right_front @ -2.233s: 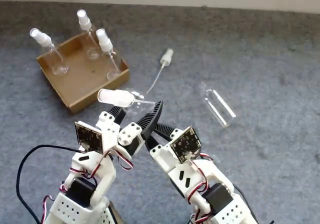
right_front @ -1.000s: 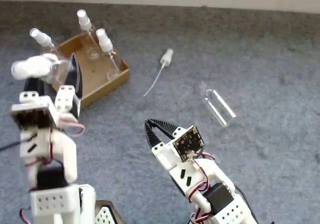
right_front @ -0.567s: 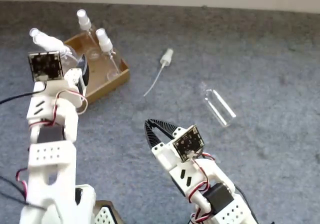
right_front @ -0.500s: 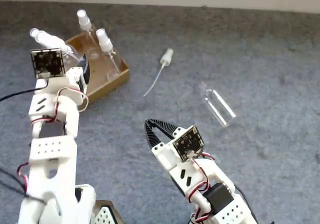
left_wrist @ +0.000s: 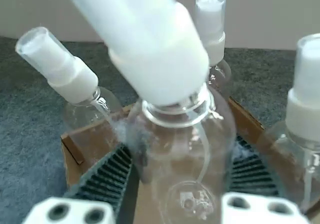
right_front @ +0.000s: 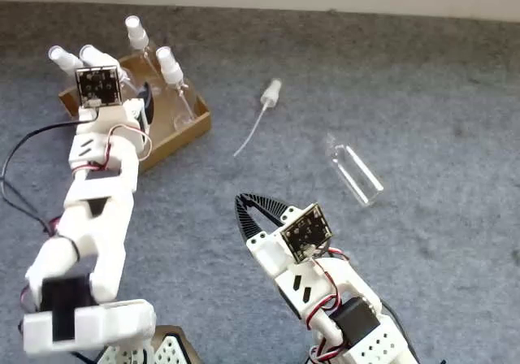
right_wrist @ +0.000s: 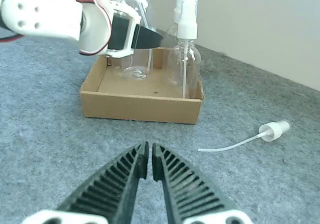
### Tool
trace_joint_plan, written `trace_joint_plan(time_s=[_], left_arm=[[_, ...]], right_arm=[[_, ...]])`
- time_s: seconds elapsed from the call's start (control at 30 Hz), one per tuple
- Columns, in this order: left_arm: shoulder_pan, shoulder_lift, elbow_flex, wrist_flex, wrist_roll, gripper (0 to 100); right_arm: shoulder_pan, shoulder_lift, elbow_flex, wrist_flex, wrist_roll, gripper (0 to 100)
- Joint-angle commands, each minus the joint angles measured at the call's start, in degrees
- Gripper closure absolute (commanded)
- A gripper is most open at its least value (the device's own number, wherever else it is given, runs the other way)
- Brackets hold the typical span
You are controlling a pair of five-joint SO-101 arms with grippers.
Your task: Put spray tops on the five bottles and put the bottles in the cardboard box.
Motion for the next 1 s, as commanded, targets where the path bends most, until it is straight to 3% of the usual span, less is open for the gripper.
trace_joint_plan(time_s=[0.0,0.73,0.97], left_arm=[[-0.31,6.20,-8.84,-1.85,-0.62,91],[-0.31,25.01,-21.05,-1.93,-0.70,91],[-0.40,25.54,-20.09,-1.85,-0.70,76]], right_arm=[[0.75,-0.57,7.25,0.13,0.53,98.4],[0.84,-0.57,7.25,0.13,0.53,98.4],[0.84,-0.57,7.25,0.13,0.53,98.4]])
